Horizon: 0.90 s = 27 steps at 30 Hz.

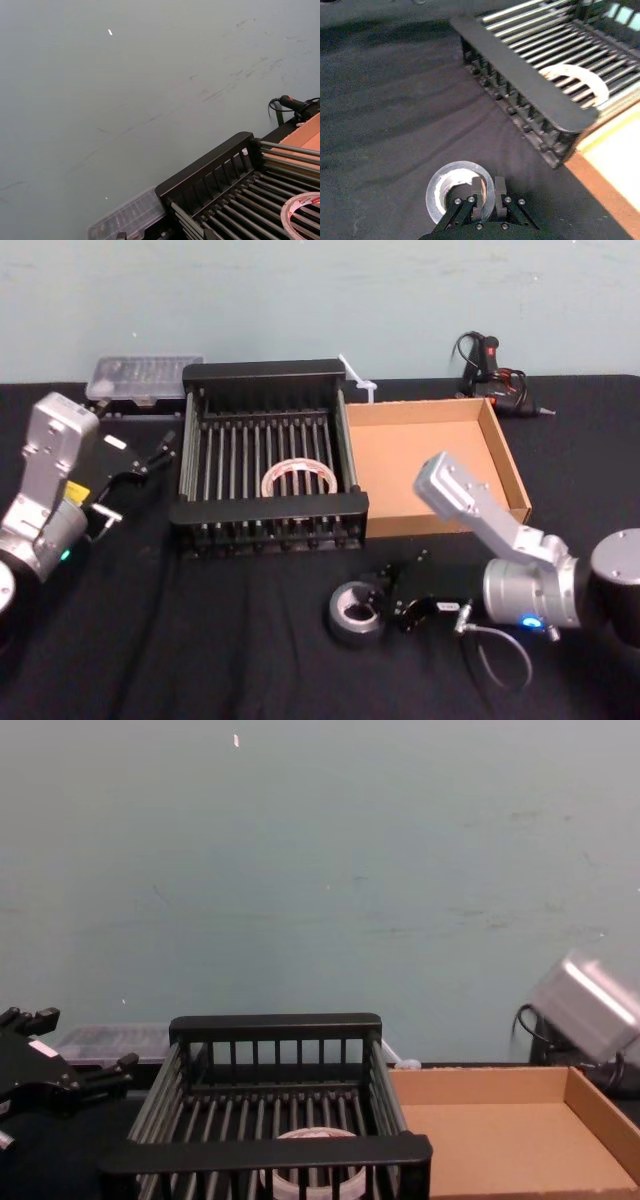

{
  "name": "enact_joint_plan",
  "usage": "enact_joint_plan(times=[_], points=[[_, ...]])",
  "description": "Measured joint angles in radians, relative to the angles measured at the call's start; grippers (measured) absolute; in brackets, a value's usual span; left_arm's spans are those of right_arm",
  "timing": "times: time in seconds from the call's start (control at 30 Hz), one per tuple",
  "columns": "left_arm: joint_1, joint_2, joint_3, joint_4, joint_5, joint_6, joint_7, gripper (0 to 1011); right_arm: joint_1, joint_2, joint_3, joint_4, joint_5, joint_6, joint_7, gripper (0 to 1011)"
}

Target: Pick up the white tape and place it into the black box , Pick up the silver tape and place it into the brown box.

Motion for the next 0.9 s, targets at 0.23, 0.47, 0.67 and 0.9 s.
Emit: enact_joint_plan(times=[0.23, 0.47, 0.67, 0.9], points=[[0.0, 0.0, 0.0, 0.0, 0.0, 0.0, 0.0, 1001, -0.01, 0.024, 0.048, -0.014, 0.032, -0.01, -0.026, 159], [0.0, 0.0, 0.0, 0.0, 0.0, 0.0, 0.0, 1001, -0.012, 0.029, 0.108, -0.004, 0.056, -0.02, -0.082, 159], [0.0, 0.0, 0.0, 0.0, 0.0, 0.0, 0.0, 1001, 0.005, 0.004, 0.157, 0.033, 0.064, -0.015, -0.147, 159], [0.0, 0.0, 0.0, 0.0, 0.0, 0.0, 0.0, 1001, 0.03, -0.034, 0.192, 0.076, 0.058, 0.002, -0.206, 159]])
